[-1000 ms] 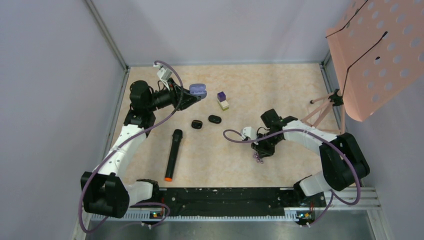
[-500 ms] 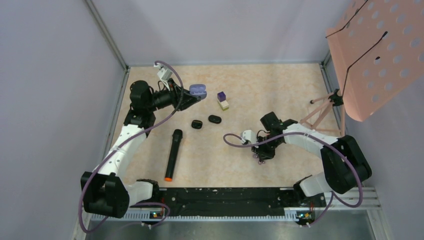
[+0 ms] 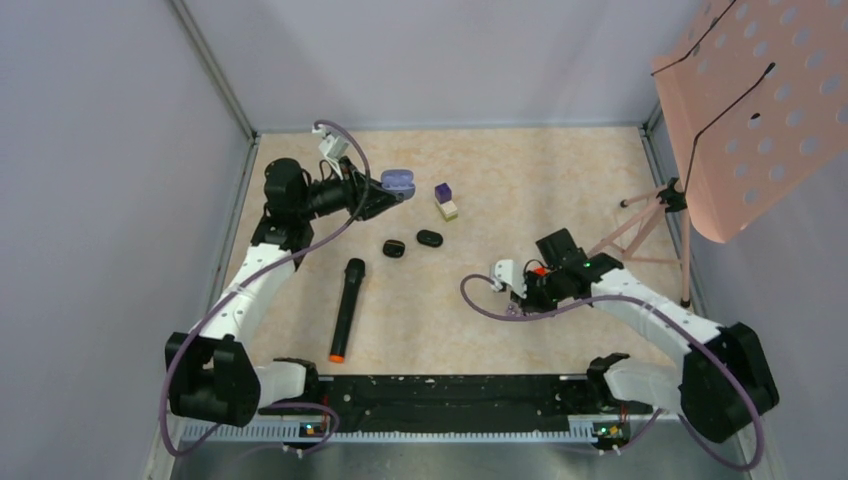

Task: Insert the wireless bluetooth earbuds into the charging case
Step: Pick up the earbud from the center of the board, then place the earbud in the charging case.

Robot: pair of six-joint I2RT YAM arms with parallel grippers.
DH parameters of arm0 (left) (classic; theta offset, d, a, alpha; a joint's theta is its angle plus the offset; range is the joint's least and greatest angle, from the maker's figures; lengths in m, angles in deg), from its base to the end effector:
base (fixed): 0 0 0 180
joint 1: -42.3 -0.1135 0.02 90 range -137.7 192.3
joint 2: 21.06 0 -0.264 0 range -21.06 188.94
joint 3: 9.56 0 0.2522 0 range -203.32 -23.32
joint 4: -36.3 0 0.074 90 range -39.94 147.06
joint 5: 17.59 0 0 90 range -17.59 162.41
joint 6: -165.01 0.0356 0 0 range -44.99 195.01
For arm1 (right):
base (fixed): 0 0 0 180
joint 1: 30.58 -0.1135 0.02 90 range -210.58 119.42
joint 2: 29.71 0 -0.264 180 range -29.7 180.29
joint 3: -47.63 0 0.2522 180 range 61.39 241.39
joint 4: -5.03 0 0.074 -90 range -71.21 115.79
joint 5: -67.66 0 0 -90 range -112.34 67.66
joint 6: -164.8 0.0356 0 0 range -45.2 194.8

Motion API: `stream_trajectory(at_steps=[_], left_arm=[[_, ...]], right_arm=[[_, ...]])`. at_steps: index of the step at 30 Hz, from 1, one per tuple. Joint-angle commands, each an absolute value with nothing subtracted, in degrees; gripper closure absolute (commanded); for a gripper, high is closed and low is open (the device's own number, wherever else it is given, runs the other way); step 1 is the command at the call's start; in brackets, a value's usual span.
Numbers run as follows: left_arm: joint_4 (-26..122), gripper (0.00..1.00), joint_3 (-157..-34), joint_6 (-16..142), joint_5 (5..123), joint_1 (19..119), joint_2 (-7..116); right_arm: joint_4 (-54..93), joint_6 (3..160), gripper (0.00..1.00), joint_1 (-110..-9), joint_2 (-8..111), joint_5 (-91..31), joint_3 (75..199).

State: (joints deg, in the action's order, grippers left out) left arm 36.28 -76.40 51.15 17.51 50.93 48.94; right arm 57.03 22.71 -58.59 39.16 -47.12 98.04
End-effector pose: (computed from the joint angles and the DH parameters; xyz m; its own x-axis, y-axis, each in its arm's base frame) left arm 0.2684 -0.0702 0.3425 -0.4111 -0.1729 -0.8950 0.7956 0.4111 -0.4449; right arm 0.1692 0.1069 0.1797 -0.0772 -0.8524 -0.5171 -0.9945 0.1029 -0.0212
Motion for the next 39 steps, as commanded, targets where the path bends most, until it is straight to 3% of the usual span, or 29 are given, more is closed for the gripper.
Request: stream_trajectory(at_steps=[1,6,11,16,22,39], left_arm=[[31.7,1.00,-78.7,51.0,14.9,50.9,50.7],[30.0,1.00,-79.2,51.8,15.2,53.0,51.5],[34.5,1.00,-81.6,61.0,20.6,57.9,50.1],[34.9,1.00,-81.5,65.1,28.0,62.1,48.2],[34.9,1.00,-82.5,64.3,31.6,64.1,47.9],[32.7,1.00,-81.8,64.7,39.0,66.5,43.1]], right_arm=[[54.2,31.7,1.00,-59.1,28.8,-48.3,106.1],[41.6,45.4,1.00,-59.6,24.2,-44.8,113.4],[20.0,51.6,1.00,-65.8,27.8,-32.6,119.6],[6.6,50.0,1.00,-73.0,34.9,-25.3,126.5],[-7.3,42.9,1.00,-79.4,38.1,-24.1,124.5],[-21.4,41.9,1.00,-84.8,44.1,-20.7,121.5]])
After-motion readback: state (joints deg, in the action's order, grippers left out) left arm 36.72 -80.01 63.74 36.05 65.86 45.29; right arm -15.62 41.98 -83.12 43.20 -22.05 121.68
